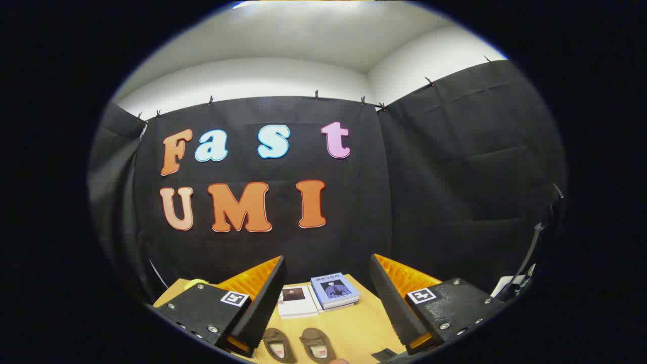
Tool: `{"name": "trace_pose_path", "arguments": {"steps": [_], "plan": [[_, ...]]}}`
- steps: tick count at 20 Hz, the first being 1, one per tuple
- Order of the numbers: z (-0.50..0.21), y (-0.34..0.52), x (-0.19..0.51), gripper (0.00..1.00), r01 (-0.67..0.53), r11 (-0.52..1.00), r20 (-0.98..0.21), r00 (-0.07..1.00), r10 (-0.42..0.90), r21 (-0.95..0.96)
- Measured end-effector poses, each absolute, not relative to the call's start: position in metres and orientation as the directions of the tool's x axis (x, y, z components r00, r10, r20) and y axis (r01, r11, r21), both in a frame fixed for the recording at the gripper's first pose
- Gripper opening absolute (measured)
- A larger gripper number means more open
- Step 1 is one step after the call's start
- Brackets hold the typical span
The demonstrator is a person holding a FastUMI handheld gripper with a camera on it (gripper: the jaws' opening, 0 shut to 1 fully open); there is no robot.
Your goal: Open the storage box then place both shoes into the box .Put the left shoe in first, then the right shoe, with the right side of both shoes facing outward in a uniform manner.
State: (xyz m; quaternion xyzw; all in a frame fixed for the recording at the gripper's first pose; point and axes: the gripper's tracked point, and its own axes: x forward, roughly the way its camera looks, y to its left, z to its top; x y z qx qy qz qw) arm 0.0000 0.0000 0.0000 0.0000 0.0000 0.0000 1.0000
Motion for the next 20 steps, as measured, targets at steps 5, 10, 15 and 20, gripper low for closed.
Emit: {"name": "trace_pose_path", "arguments": {"steps": [5,10,15,20], "plan": [[-0.013,0.009,0.008,0.98,-0.026,1.0,-0.029,0.999,0.026,-0.009],[-0.025,0.001,0.01,0.98,-0.007,0.997,-0.068,0.998,0.001,-0.082],[-0.027,0.013,0.011,0.98,-0.049,0.997,-0.077,0.996,0.043,-0.068],[-0.036,0.028,0.021,0.98,-0.099,0.995,-0.088,0.991,0.097,-0.02]]}}
